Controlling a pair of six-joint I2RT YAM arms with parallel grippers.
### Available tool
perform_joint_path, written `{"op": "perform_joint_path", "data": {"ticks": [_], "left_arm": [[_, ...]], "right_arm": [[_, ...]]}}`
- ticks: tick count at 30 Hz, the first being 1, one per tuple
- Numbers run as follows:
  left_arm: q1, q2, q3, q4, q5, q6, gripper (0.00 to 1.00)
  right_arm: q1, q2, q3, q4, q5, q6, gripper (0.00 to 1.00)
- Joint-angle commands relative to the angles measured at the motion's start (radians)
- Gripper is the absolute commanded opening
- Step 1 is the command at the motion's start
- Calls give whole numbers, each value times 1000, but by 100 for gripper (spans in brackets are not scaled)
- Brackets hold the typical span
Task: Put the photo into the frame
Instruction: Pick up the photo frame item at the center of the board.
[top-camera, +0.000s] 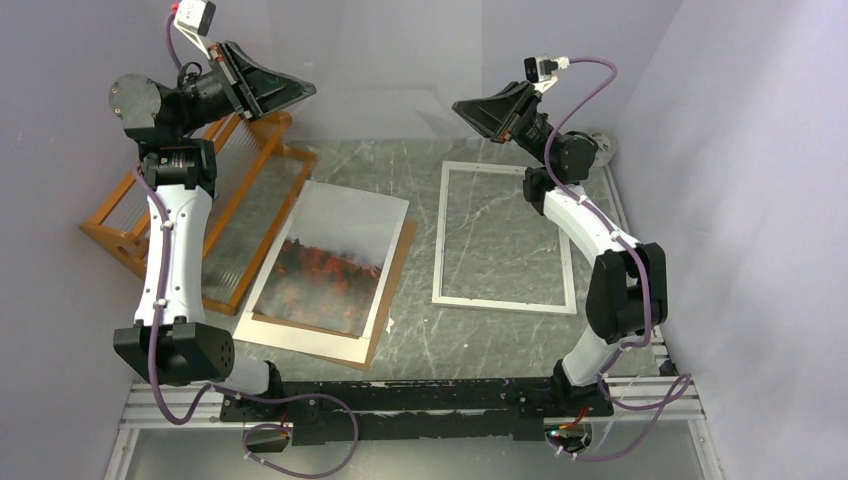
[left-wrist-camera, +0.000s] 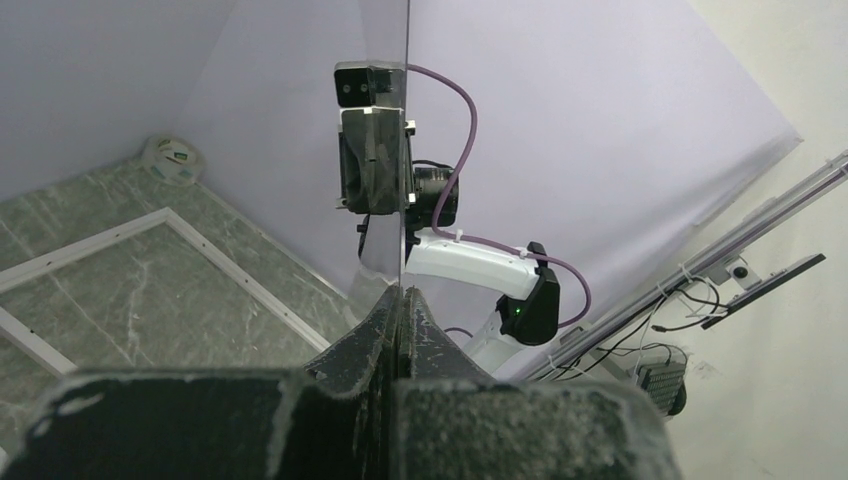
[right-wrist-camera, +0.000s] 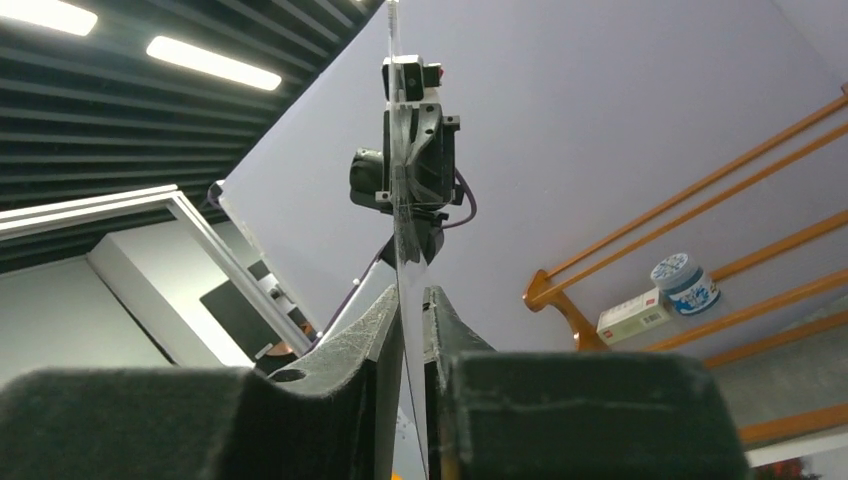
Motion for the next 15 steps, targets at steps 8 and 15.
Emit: {"op": "perform_joint_path", "data": {"ticks": [8,15], "left_arm": [[2,-10,3,-40,7,71,4],[2,-10,-6,-162,-19,160,33]], "right_arm": [[-3,-28,45,-27,-41,1,10],[-31,-48,22,-31,-37,-3,0]]}}
